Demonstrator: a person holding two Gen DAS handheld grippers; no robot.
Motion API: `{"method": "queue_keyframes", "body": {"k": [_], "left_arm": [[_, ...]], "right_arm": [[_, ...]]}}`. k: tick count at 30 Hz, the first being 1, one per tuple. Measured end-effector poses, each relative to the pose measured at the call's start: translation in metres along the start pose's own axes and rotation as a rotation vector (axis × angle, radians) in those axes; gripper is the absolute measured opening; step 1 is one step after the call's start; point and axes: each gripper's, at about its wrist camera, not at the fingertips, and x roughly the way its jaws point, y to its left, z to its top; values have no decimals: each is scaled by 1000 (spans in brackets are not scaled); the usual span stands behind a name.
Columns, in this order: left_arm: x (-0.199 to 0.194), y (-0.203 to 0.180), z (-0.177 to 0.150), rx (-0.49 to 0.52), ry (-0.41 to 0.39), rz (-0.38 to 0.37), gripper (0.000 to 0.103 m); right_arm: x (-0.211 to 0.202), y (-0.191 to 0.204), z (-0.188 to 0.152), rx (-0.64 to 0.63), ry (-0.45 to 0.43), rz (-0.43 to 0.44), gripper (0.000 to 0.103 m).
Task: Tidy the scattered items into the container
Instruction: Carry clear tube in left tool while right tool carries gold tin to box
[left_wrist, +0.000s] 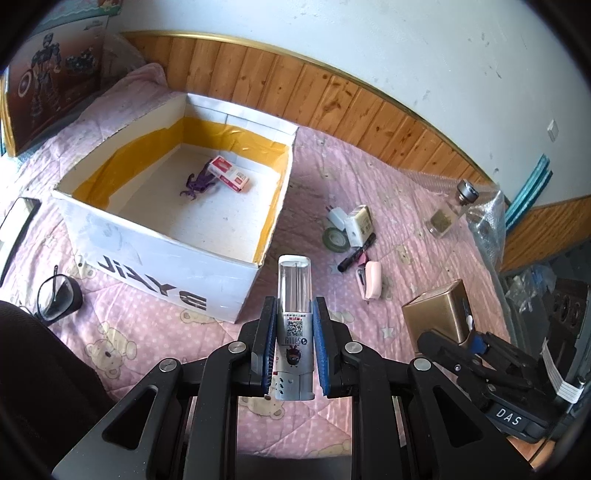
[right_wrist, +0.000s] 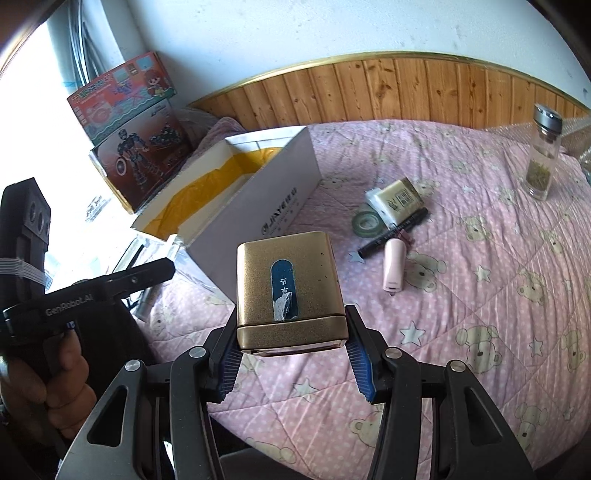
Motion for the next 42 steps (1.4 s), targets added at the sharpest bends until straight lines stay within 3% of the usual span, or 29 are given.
{"method": "queue_keyframes", "body": {"k": [8, 15, 42], "left_arm": [[-11, 23, 7, -44, -25, 5, 19], [-10, 41, 16, -70, -18, 56, 19], [-15, 77, 60, -27, -46, 147, 19]], "right_arm": [[-3, 27, 14, -59, -6, 30, 52], [1, 45, 27, -101, -6, 49, 52], [30, 107, 72, -194, 1, 123, 52]]}}
